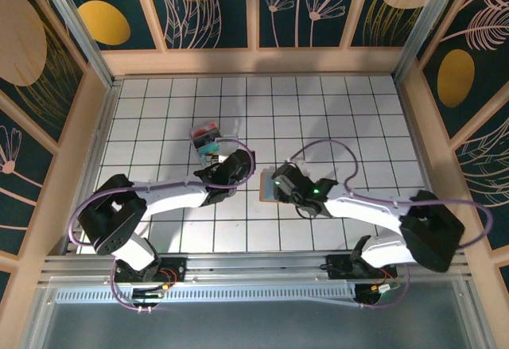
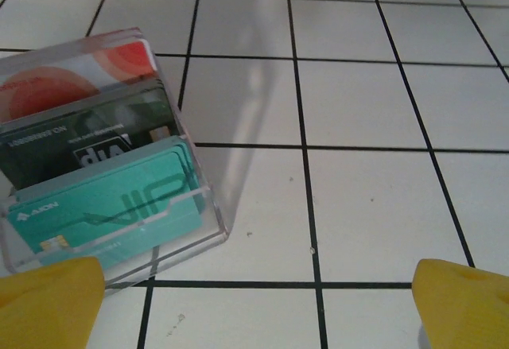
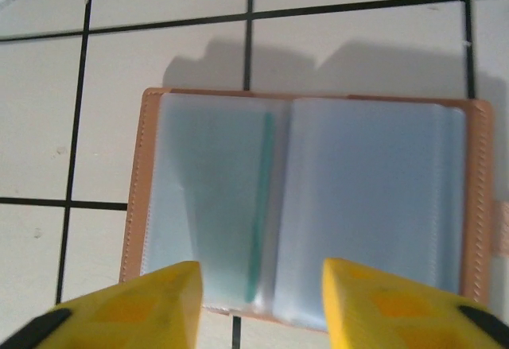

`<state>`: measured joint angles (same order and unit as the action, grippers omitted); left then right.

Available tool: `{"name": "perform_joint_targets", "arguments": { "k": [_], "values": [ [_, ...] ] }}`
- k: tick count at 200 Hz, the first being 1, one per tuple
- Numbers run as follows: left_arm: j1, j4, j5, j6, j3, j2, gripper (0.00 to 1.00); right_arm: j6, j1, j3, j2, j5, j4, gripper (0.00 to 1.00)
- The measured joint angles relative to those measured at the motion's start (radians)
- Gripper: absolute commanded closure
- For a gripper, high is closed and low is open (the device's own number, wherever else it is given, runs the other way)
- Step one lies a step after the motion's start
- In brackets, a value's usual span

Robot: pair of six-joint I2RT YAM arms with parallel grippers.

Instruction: Take the credit cards out of the card holder

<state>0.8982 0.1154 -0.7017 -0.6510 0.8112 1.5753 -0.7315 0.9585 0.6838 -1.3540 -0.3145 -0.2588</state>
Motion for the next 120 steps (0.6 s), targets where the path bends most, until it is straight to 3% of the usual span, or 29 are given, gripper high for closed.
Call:
{"name": "perform_joint_targets", "arguments": {
  "k": [45, 120],
  "values": [
    [-0.013, -0.009, -0.015, -0.062, -0.040, -0.039, 0.01, 0.004, 0.025, 0.111, -0.187, -0.026, -0.004, 0.41],
    [-0.017, -0.017, -0.018, -0.077, -0.047, -0.039, 0.01, 0.042, 0.023, 0.120, -0.264, -0.003, 0.035, 0.37]
  ]
}}
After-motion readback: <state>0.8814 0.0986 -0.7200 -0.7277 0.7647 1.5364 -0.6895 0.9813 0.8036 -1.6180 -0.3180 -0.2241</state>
